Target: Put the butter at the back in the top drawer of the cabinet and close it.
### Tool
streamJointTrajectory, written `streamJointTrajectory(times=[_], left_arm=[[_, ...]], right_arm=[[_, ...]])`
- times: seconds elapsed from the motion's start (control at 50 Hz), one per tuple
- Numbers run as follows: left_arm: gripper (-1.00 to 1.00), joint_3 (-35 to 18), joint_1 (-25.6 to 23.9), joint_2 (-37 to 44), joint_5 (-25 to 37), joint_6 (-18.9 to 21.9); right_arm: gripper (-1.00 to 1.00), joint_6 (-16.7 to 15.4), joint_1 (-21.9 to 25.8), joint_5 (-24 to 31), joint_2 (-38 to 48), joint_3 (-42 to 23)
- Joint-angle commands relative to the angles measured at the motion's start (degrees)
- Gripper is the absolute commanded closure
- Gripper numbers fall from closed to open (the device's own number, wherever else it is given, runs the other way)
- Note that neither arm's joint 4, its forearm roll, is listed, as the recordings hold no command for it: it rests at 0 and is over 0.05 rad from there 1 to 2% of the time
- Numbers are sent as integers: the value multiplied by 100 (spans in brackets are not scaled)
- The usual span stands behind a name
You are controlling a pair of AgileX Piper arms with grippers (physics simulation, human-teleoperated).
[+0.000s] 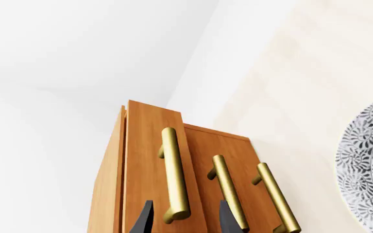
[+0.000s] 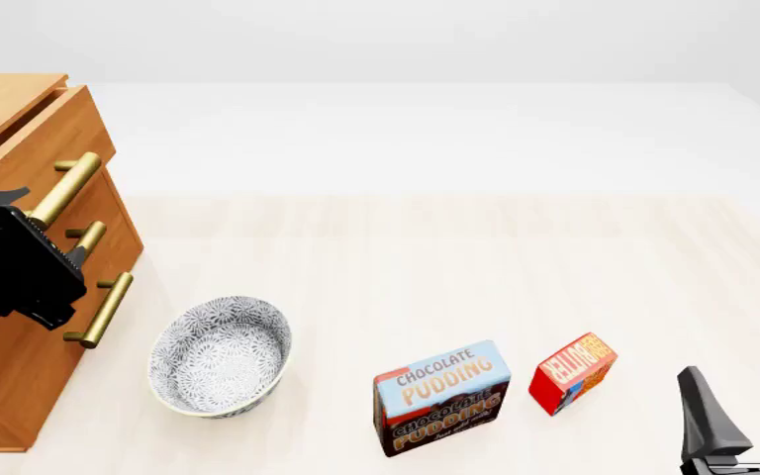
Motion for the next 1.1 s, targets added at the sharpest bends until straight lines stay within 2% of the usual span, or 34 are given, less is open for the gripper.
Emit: streamJointTrajectory(times=[0.02,0.34,0.62,0.64,1.1], left_arm=[[-100,-26,47,87,-56,-15],[-100,-28,80,183,-135,-19],[-100,-50,-113,230,-263,-2],[100,-39,-115,224,-269,4],[100,58,-24,66,-141,10]], right_arm=[[-100,0,0,0,0,0],[-100,0,0,0,0,0],[-100,0,0,0,0,0],[-100,0,0,0,0,0],[-100,0,0,0,0,0]])
